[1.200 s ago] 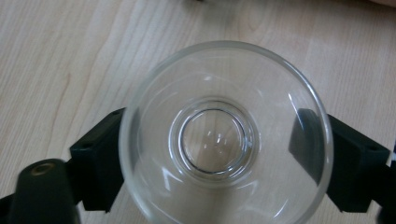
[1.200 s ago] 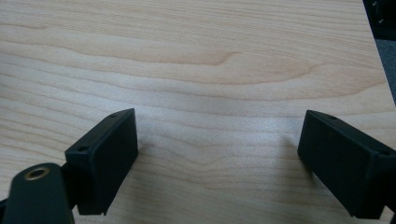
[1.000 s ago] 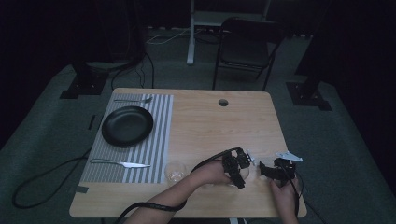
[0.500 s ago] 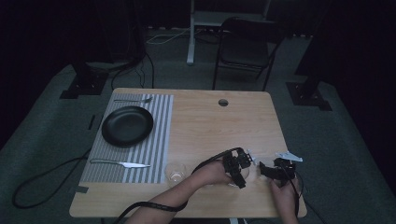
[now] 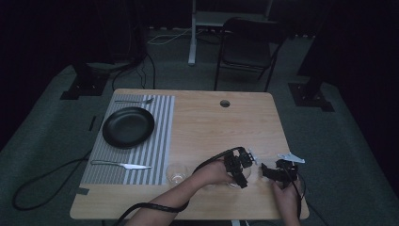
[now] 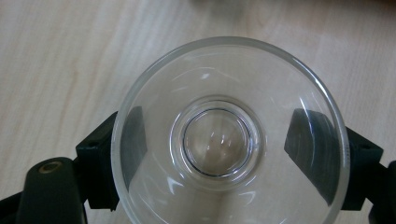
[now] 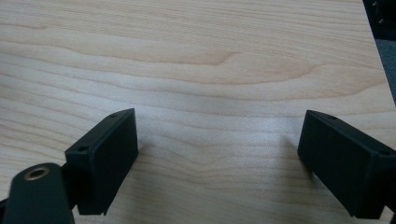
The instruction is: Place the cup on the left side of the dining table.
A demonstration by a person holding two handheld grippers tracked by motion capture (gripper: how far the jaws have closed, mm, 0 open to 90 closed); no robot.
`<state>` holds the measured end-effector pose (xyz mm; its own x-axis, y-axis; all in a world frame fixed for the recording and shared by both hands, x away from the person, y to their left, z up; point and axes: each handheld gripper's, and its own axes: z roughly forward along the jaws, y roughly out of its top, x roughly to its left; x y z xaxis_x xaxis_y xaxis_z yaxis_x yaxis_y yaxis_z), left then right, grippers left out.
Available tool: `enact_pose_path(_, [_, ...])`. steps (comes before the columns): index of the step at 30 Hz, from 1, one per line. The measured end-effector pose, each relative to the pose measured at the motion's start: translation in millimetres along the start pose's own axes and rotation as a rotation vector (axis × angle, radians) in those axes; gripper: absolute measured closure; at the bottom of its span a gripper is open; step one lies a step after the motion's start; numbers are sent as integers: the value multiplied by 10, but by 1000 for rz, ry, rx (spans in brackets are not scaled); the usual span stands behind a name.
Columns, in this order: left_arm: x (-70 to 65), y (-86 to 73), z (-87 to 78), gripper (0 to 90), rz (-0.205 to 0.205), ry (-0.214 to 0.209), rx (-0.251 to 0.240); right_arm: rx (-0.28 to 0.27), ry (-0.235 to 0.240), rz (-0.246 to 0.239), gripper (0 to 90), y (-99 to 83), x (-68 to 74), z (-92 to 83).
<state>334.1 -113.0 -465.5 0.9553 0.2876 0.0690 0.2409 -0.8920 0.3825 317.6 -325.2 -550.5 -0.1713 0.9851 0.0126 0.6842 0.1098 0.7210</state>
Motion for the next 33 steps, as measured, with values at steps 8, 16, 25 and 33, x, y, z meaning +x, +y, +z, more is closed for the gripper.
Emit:
enact_pose_path(8, [141,-24,-54,183,-19,-9,-10,-1,0,-2,117,-1,-2,0])
enact_pose_path(16, [280,-75,-111,183,-61,50,-32,0,0,-2,117,0,-1,-1])
enact_pose_path(25, [458,-201,-182,183,-118,72,-24,-1,-1,-2,117,-1,-1,0])
enact_pose_path(33, [617,-361,-240,183,-171,85,-22,0,0,-1,117,0,-1,-1])
